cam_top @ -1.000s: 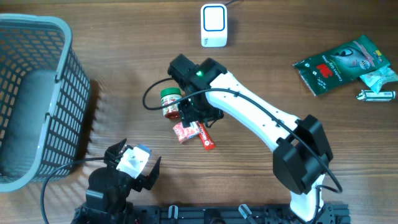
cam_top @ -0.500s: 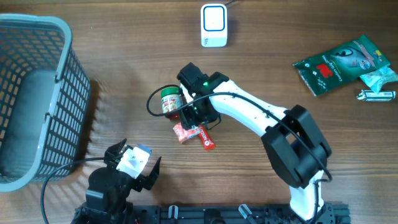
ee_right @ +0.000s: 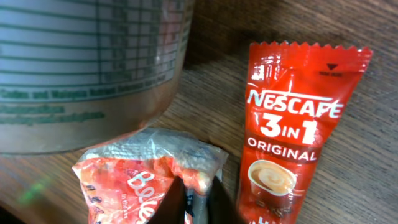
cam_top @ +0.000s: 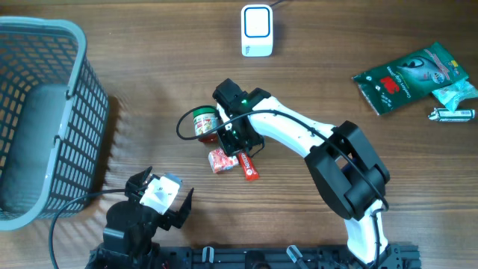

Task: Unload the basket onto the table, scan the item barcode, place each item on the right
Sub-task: 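Reach the right gripper to the red Kleenex pack and grasp it, then hold the Kleenex pack in front of the scanner, then carry the Kleenex pack right and drop it onto the glove packet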

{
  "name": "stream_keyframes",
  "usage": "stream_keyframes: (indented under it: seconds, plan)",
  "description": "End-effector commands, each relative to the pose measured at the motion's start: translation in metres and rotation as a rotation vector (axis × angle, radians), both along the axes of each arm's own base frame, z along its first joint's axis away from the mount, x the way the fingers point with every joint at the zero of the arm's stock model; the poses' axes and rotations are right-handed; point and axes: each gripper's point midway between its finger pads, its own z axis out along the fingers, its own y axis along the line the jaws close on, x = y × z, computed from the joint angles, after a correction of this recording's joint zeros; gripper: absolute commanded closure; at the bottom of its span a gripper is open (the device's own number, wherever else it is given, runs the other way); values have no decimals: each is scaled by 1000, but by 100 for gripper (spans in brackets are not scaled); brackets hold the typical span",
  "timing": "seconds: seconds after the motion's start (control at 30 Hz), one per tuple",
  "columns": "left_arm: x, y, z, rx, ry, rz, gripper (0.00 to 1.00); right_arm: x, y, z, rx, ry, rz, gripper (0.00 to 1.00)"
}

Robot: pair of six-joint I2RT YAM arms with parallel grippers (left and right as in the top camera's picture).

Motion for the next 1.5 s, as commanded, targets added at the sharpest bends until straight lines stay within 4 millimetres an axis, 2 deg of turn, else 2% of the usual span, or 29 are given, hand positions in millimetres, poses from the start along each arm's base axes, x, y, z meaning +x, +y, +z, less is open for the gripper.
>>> stream_keyframes:
  seconds: [0.0, 0.03, 0.1, 0.17, 0.2, 0.27, 0.37, 0.4, 0.43, 0.47, 0.5, 0.53, 0.6, 0.63, 0.67, 0.7, 0.8, 0.87, 0.9, 1.0, 1.07, 1.1, 1.13, 1.2, 1.27, 1.33, 1.4, 1.43, 1.47]
  plan:
    - [1, 1, -1, 9, -7, -1, 0, -17, -4, -18, -22, 90, 4, 96]
    - [1, 1, -1, 9, -7, -1, 0, -20, -3, -6, 2, 147, -10, 96]
    - [1, 1, -1, 9, -6, -2, 0, -13, -5, 43, 80, 270, -127, 96]
    - [1, 1, -1, 9, -6, -2, 0, -3, -25, 96, 105, 378, -290, 96]
    - [1, 1, -1, 9, -6, -1, 0, 2, -43, 124, 105, 463, -430, 96]
    - [1, 1, -1, 9, -7, -2, 0, -3, -71, 157, 83, 642, -645, 96]
    - [1, 1, -1, 9, -7, -1, 0, 14, -74, 189, 359, 688, -581, 96]
    - [1, 1, -1, 9, -7, -2, 0, 32, -73, 189, 481, 528, -434, 96]
    - [1, 1, -1, 9, -6, -1, 0, 44, -81, 175, 424, 446, -438, 96]
    - [1, 1, -1, 9, -7, -1, 0, 71, -97, 151, 289, 290, -497, 96]
    - [1, 1, -1, 9, -7, -1, 0, 106, -125, 128, 110, 102, -622, 96]
    - [1, 1, -1, 9, -7, -1, 0, 129, -136, 124, 57, -6, -696, 96]
    - [1, 1, -1, 9, -6, -2, 0, 206, -134, 144, 155, -343, -738, 92]
    - [1, 1, -1, 9, -7, -1, 0, 245, -129, 164, 237, -528, -742, 91]
    - [1, 1, -1, 9, -6, -1, 0, 278, -137, 184, 257, -705, -791, 94]
    - [1, 1, -1, 9, -6, -1, 0, 300, -145, 197, 266, -826, -836, 96]
    - [1, 1, -1, 9, -7, -1, 0, 338, -138, 209, 356, -1000, -833, 95]
    - [1, 1, -1, 9, -7, -2, 0, 355, -128, 204, 368, -1105, -754, 95]
    - [1, 1, -1, 9, -7, -1, 0, 365, -115, 194, 378, -1179, -673, 96]
    - [1, 1, -1, 9, -7, -2, 0, 371, -73, 153, 400, -1255, -482, 96]
    - [1, 1, -1, 9, -7, -2, 0, 368, -60, 139, 379, -1268, -423, 96]
    - [1, 1, -1, 9, -7, -1, 0, 367, -57, 139, 371, -1277, -405, 95]
    - [1, 1, -1, 9, -6, -1, 0, 368, -58, 144, 373, -1292, -412, 96]
    - [1, 1, -1, 9, -7, -2, 0, 368, -63, 175, 400, -1333, -429, 96]
    - [1, 1, -1, 9, -7, -2, 0, 361, -79, 209, 377, -1325, -442, 96]
    - [1, 1, -1, 9, -7, -1, 0, 346, -124, 243, 263, -1271, -498, 96]
    - [1, 1, -1, 9, -6, -1, 0, 321, -196, 265, -8, -1242, -539, 96]
    - [1, 1, -1, 9, -6, -1, 0, 306, -239, 270, -190, -1222, -552, 96]
    - [1, 1, -1, 9, -6, -2, 0, 284, -300, 271, -441, -1171, -581, 96]
